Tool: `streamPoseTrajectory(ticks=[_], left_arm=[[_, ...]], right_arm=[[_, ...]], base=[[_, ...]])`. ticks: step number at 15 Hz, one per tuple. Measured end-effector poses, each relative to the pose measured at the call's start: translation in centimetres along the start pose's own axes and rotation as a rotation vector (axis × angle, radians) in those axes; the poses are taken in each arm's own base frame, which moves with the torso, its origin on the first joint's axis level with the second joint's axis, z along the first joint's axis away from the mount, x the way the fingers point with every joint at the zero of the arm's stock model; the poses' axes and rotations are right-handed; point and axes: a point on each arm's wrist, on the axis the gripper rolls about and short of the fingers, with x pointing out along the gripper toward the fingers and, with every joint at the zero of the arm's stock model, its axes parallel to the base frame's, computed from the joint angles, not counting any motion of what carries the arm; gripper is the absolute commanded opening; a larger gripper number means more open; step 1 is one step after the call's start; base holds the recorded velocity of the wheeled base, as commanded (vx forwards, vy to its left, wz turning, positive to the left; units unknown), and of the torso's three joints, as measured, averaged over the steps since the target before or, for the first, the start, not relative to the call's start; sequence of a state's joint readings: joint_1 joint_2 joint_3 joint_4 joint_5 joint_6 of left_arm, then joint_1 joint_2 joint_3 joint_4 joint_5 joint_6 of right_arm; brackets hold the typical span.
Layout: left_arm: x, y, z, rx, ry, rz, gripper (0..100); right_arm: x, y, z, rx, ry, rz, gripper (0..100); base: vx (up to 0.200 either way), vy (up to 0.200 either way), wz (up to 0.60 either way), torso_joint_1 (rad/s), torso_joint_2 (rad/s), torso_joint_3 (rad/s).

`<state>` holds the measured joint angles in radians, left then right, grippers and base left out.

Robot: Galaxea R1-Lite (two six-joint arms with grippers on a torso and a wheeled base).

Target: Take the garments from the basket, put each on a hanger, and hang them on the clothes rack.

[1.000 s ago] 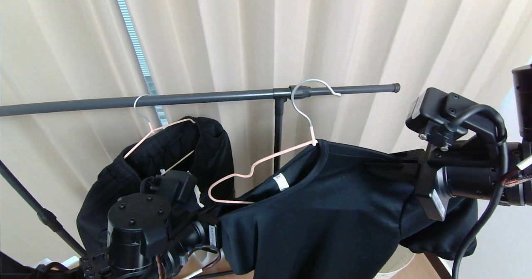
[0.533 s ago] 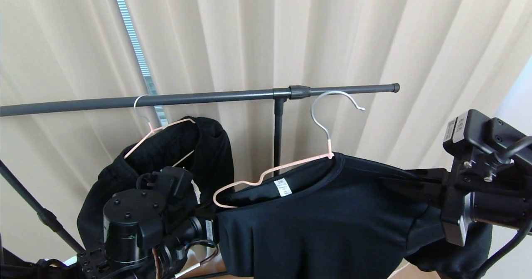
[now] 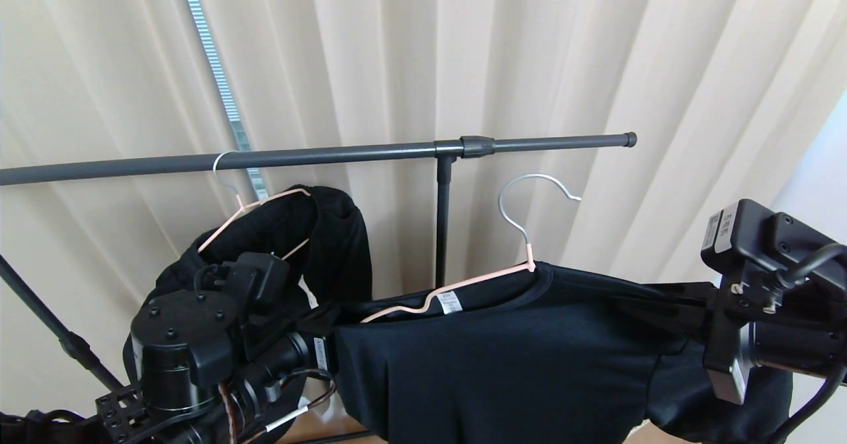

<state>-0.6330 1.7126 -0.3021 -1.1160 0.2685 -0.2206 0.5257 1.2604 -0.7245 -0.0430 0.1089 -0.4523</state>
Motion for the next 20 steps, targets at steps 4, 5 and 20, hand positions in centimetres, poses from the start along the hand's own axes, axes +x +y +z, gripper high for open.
streamPoseTrajectory(ticks=[4, 5, 20], left_arm=[[-1.6, -0.4, 1.0, 0.005, -0.048, -0.058, 0], [-2.0, -0.6, 1.0, 0.016, -0.053, -0.069, 0], [-5.3, -2.9, 1.3, 0.063, -0.100, -0.220, 0]], right_arm=[[1.1, 0.1, -0.2, 0.004, 0.026, 0.019, 0], [1.4, 0.0, 0.0, 0.007, 0.014, 0.016, 0], [5.7, 3.4, 1.1, 0.157, -0.065, 0.143, 0]], base=[[0.000, 0.000, 0.00, 0.000, 0.00, 0.000], [0.000, 0.000, 0.00, 0.000, 0.00, 0.000], [0.000, 0.000, 0.00, 0.000, 0.00, 0.000]])
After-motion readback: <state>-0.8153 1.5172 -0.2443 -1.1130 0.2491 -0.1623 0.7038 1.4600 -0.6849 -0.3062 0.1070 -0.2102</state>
